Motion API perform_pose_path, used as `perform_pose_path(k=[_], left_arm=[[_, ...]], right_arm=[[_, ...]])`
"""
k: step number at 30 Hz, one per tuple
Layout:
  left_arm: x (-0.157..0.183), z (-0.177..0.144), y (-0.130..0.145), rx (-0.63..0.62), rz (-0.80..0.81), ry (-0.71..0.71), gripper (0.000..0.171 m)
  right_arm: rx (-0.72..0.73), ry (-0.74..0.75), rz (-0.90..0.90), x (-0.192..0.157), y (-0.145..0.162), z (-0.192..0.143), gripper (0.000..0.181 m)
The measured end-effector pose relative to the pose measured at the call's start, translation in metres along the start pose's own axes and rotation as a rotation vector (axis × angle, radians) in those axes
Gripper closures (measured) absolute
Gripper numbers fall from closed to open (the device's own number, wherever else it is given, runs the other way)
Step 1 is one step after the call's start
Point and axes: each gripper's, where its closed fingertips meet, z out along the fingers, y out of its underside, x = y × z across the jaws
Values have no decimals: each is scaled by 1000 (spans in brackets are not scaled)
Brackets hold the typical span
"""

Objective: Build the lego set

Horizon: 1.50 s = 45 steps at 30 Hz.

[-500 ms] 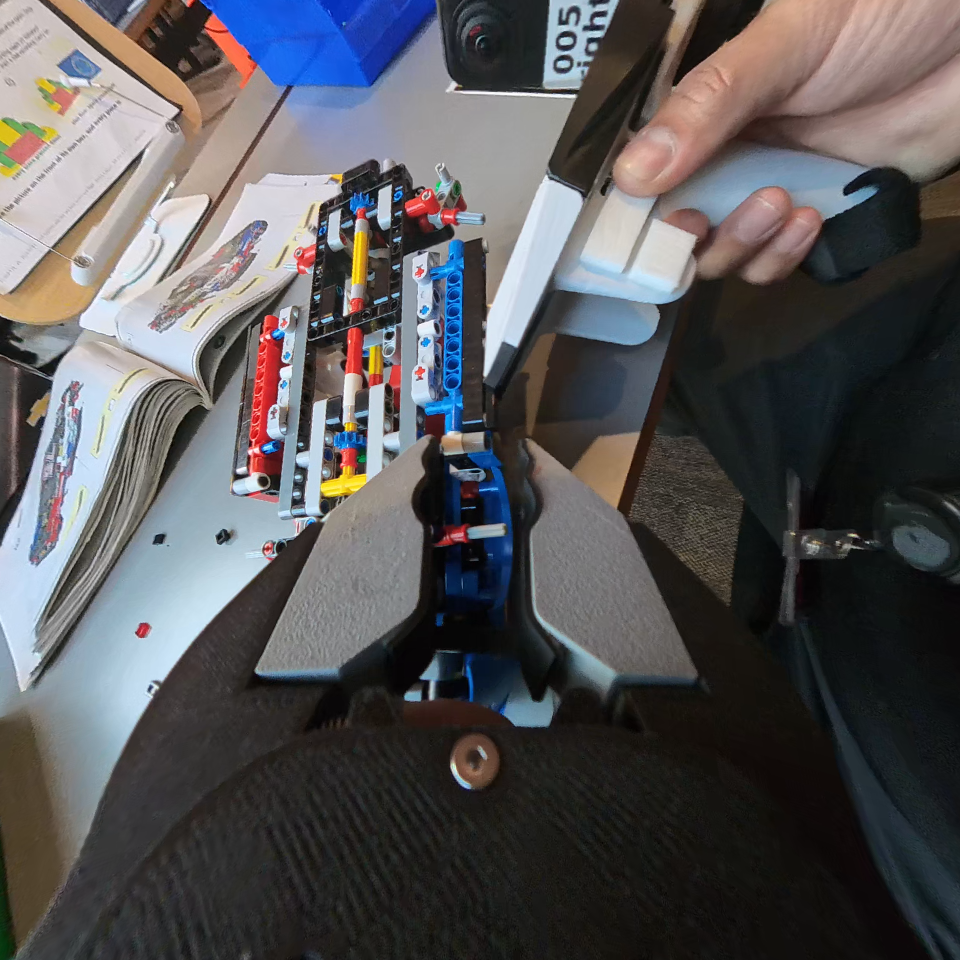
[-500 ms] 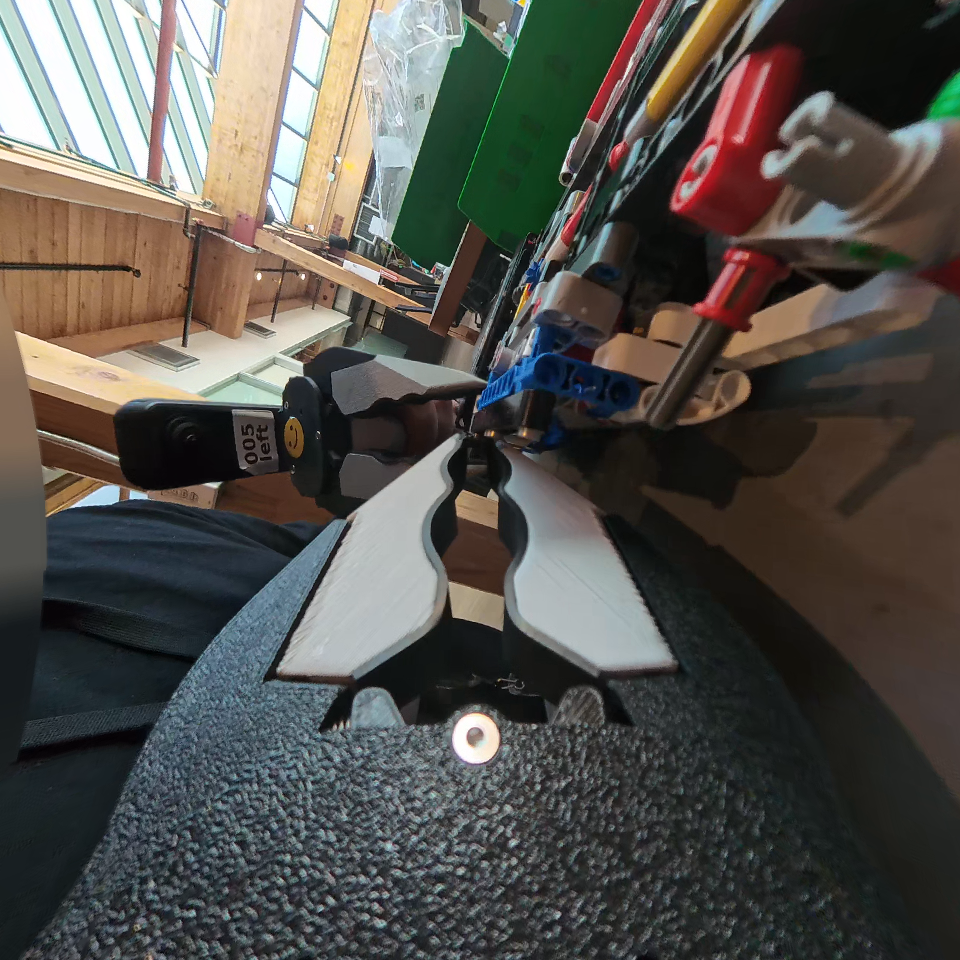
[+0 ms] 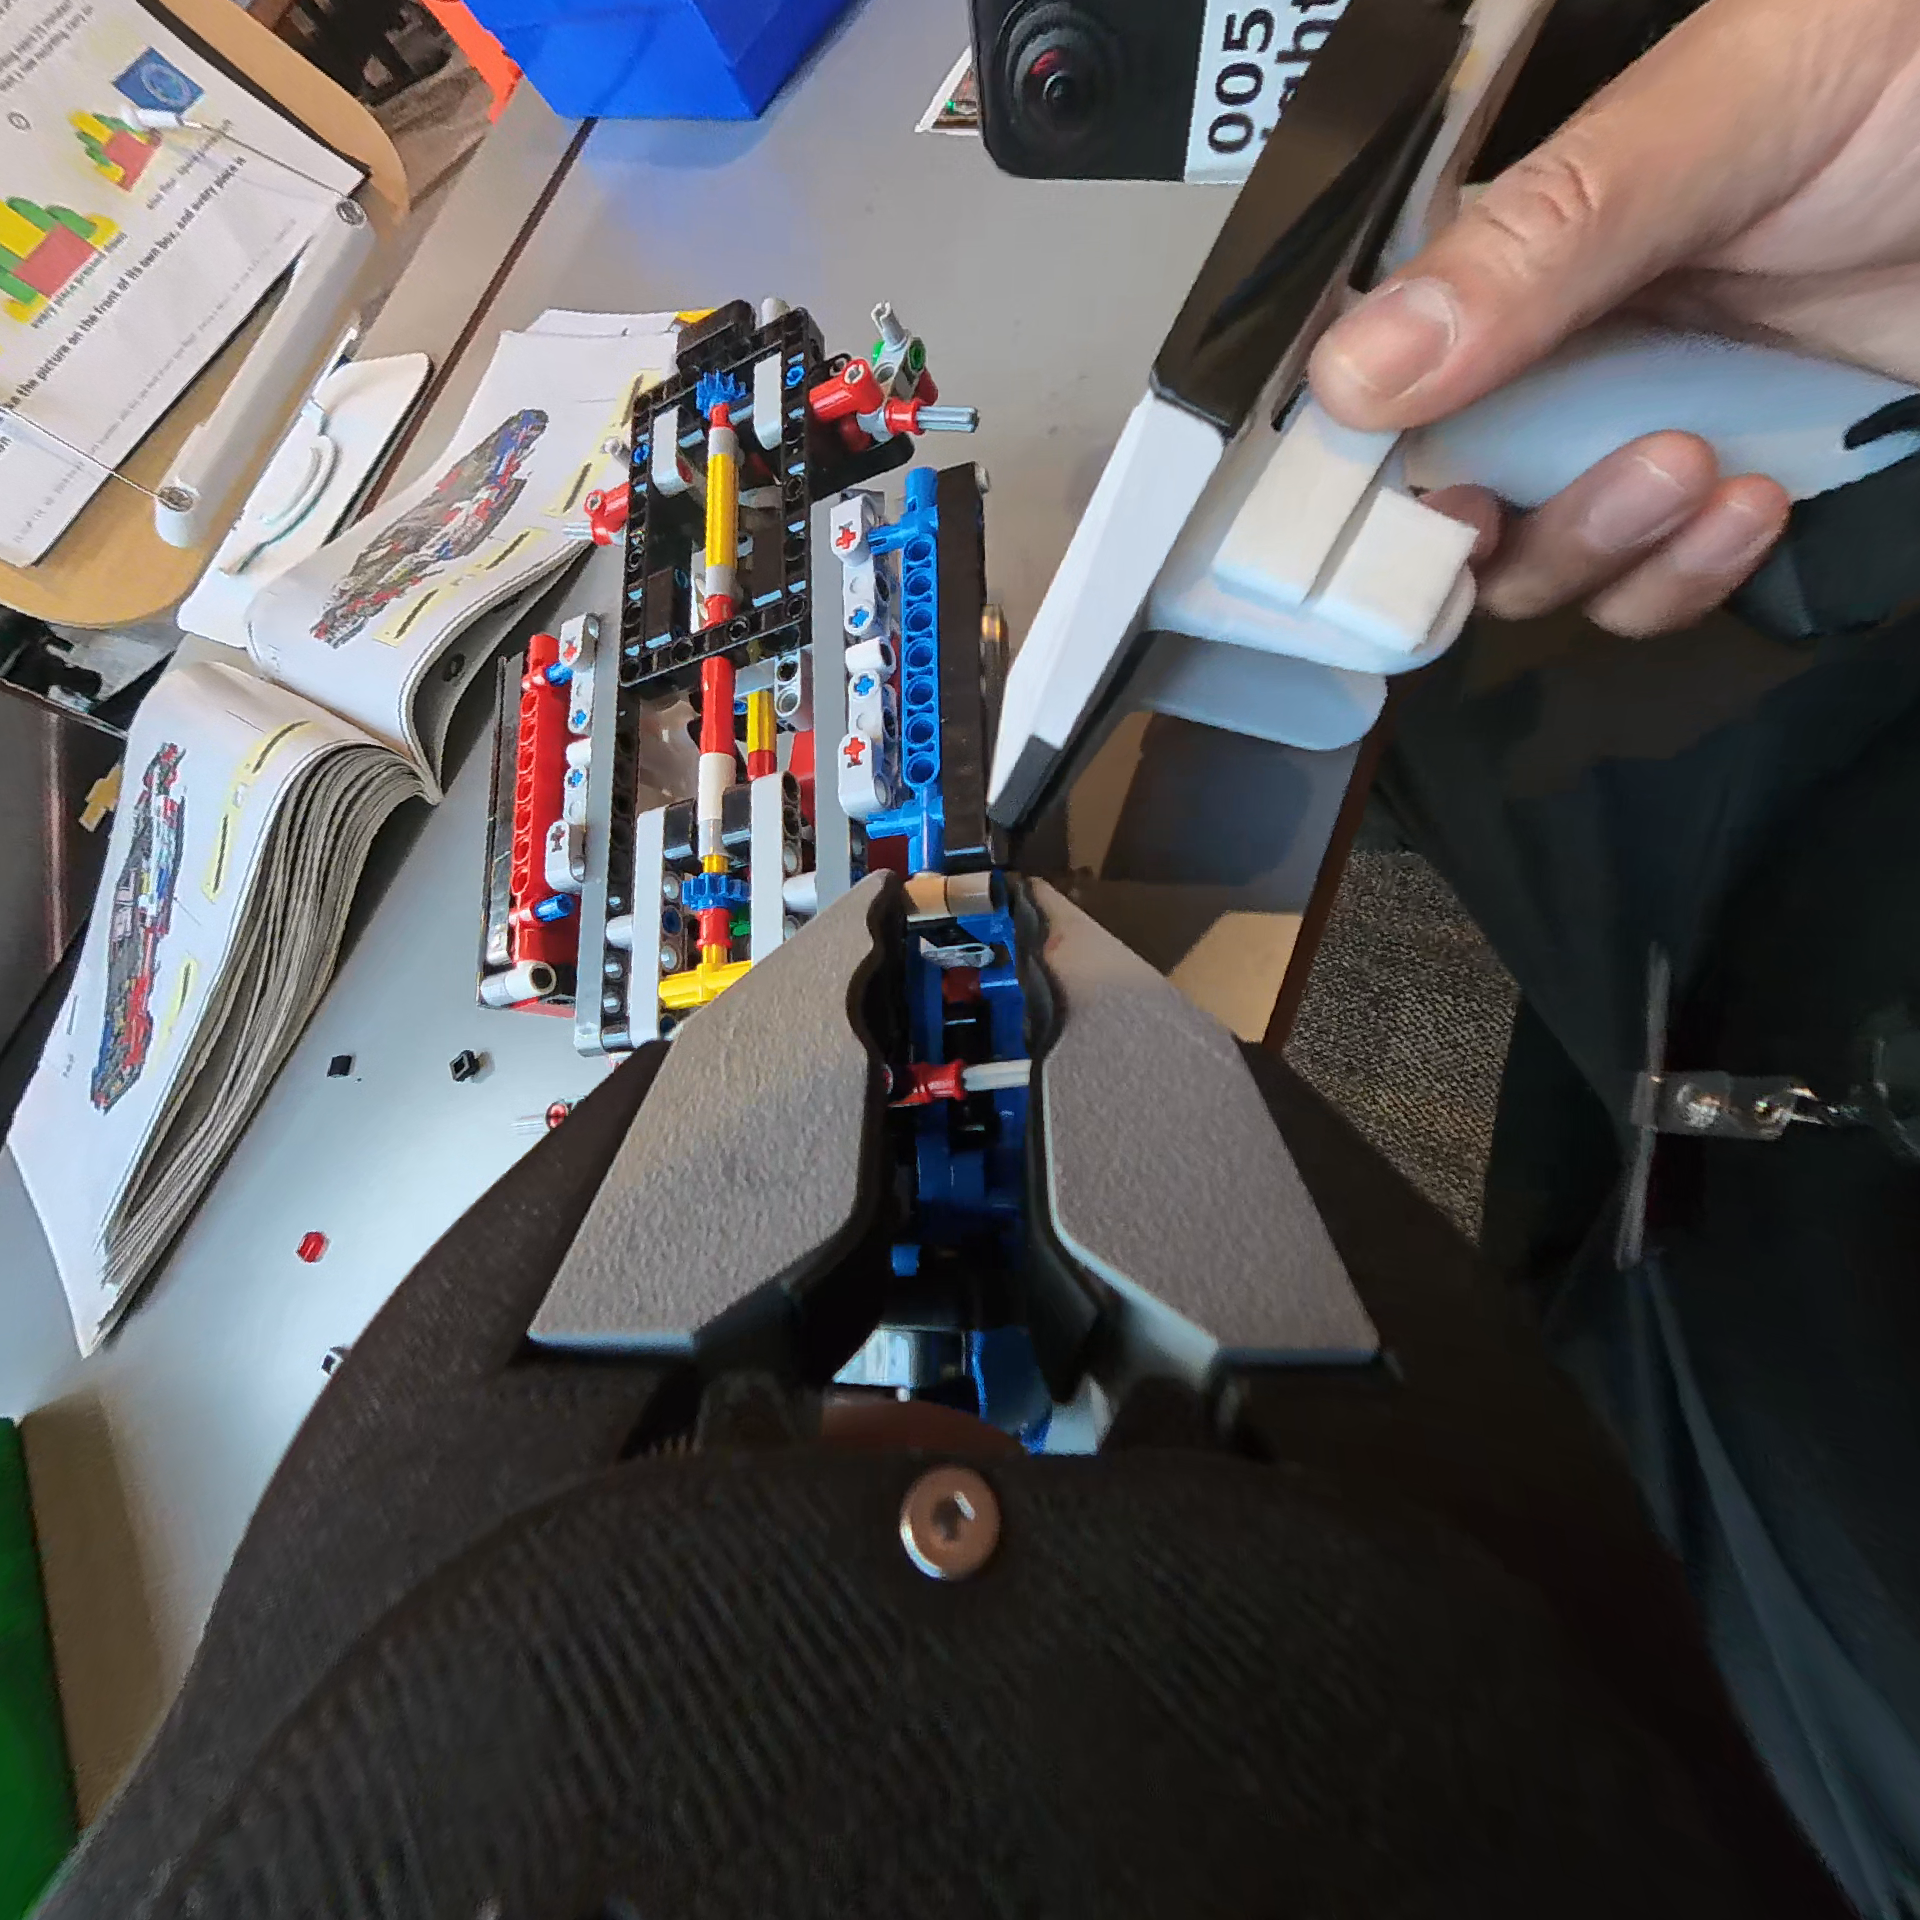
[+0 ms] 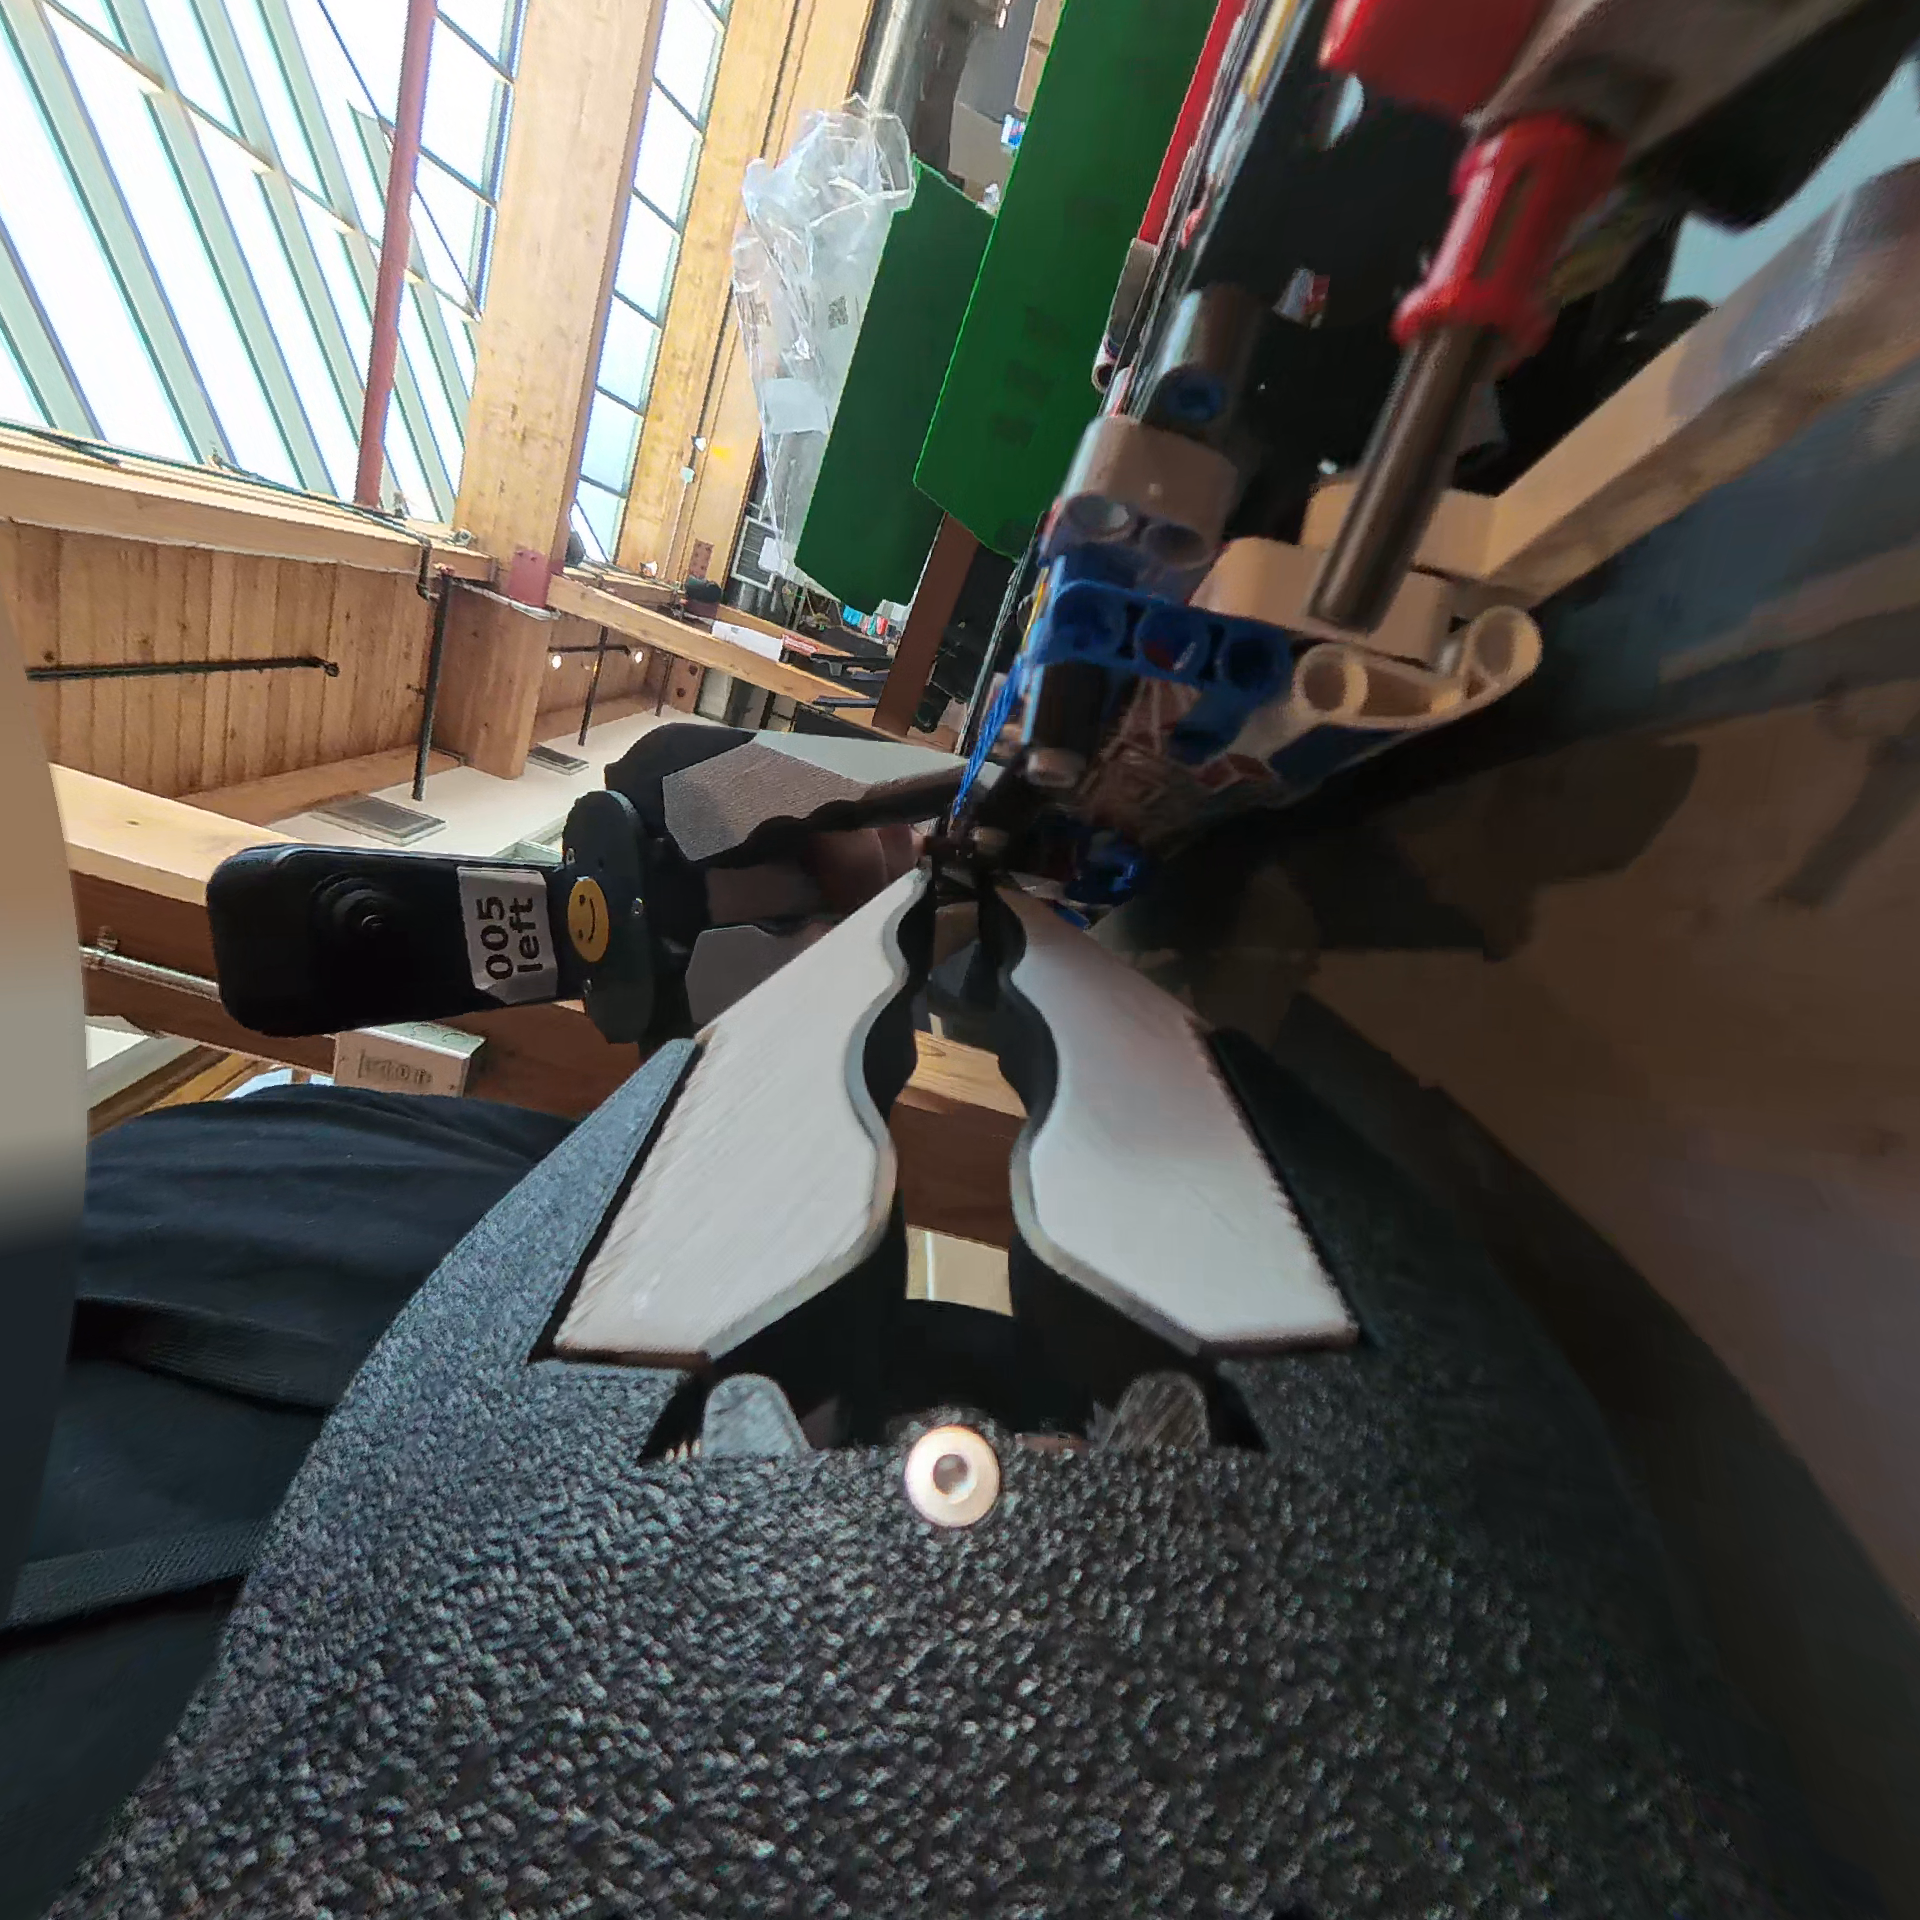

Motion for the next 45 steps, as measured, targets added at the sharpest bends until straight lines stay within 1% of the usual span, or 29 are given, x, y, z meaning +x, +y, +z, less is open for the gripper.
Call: perform_pose_path(k=[6,14,20,23,27,29,33,40,45], left_arm=[[0,0,1,-2,-18,-13,153],[-3,2,1,-16,-40,-64,153],[-2,2,2,-15,-31,-52,154],[-1,3,2,-16,-34,-44,154],[-2,3,2,-16,-31,-44,154],[-3,3,1,-14,-32,-48,154],[-4,4,1,-16,-53,-45,154],[-8,8,0,-31,-66,-119,154],[-12,9,-2,-17,-122,-101,155]], right_arm=[[9,22,21,1,-1,1,175],[85,27,48,3,-4,2,176],[-53,25,-36,4,-1,1,176],[-117,15,-49,4,0,0,177],[-157,2,-47,3,0,0,176],[-155,-6,-10,4,-2,1,176],[-76,34,47,4,-5,2,175],[131,90,84,8,-13,1,175],[240,104,114,9,-19,1,175]])
